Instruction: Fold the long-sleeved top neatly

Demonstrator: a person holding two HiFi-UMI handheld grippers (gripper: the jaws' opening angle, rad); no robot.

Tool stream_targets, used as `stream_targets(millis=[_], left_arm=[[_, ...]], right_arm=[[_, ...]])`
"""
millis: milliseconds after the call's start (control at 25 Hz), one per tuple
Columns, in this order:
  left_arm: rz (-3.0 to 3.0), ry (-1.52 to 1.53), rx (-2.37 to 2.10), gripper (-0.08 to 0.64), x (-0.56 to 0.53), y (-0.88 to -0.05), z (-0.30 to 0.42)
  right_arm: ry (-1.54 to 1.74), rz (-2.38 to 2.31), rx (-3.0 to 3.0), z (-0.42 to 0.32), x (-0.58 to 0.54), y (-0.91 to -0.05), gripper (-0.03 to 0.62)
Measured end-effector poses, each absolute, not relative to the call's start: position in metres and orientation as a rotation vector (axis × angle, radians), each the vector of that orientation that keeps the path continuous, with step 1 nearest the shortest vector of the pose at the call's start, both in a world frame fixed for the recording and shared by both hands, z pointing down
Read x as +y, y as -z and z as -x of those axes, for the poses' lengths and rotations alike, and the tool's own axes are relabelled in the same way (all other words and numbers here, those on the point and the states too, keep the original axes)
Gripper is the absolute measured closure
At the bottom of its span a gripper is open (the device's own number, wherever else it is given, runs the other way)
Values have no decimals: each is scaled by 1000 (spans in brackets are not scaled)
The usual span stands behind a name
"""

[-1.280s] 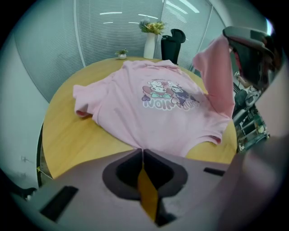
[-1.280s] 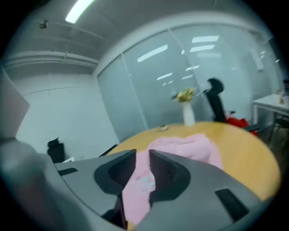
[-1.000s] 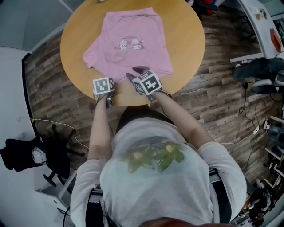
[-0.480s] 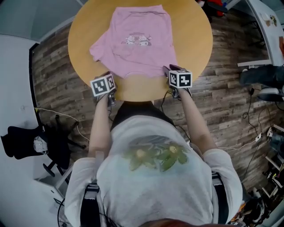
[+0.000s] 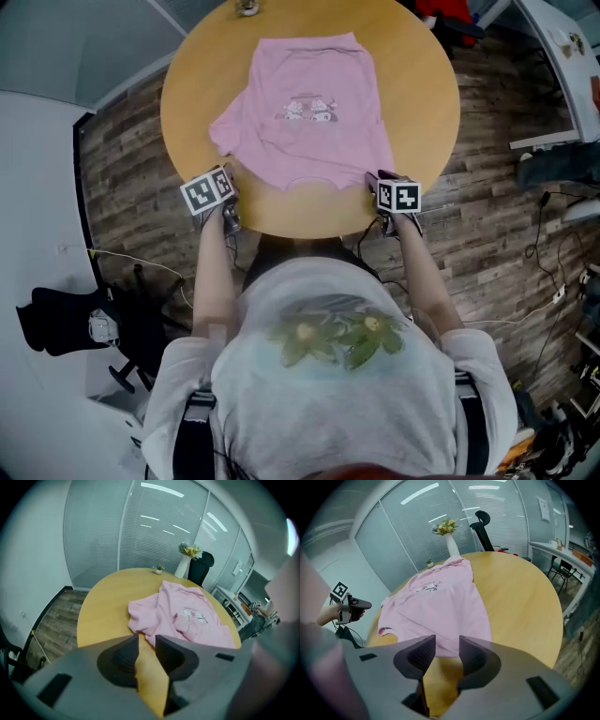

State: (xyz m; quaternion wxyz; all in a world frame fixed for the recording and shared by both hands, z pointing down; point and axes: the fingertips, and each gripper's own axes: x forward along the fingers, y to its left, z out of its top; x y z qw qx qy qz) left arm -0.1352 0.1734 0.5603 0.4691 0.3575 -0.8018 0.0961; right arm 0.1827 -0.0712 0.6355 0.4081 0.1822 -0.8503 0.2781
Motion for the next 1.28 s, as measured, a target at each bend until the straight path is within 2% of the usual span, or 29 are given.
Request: stream_targets(millis=[360,560,760,840,920,1280], left_arm=[[-964,-217,-1914,458,168,-564,225],[-1060,-235,-1846,410,141,-574,260],[-1130,-238,-1702,407,123,-599,274],[-1141,-302,-1633,423,124,-614,268],[-1147,-336,-1615,528,124,-620,261],[-1318,83,-1683,540,131,-547,260]], right_arm=[[-678,-718,-2058,-167,-73,-624,426],[-707,-850,-2070,-153,-61,-601,428],[-720,-897,-2110,-116,-29,-585,428],[-705,-893,-2130,-102,-20,-579,429],[-702,-894,-2145,-95,-14,-573,430],[-730,-765,-2183,-42,28,-577,437]])
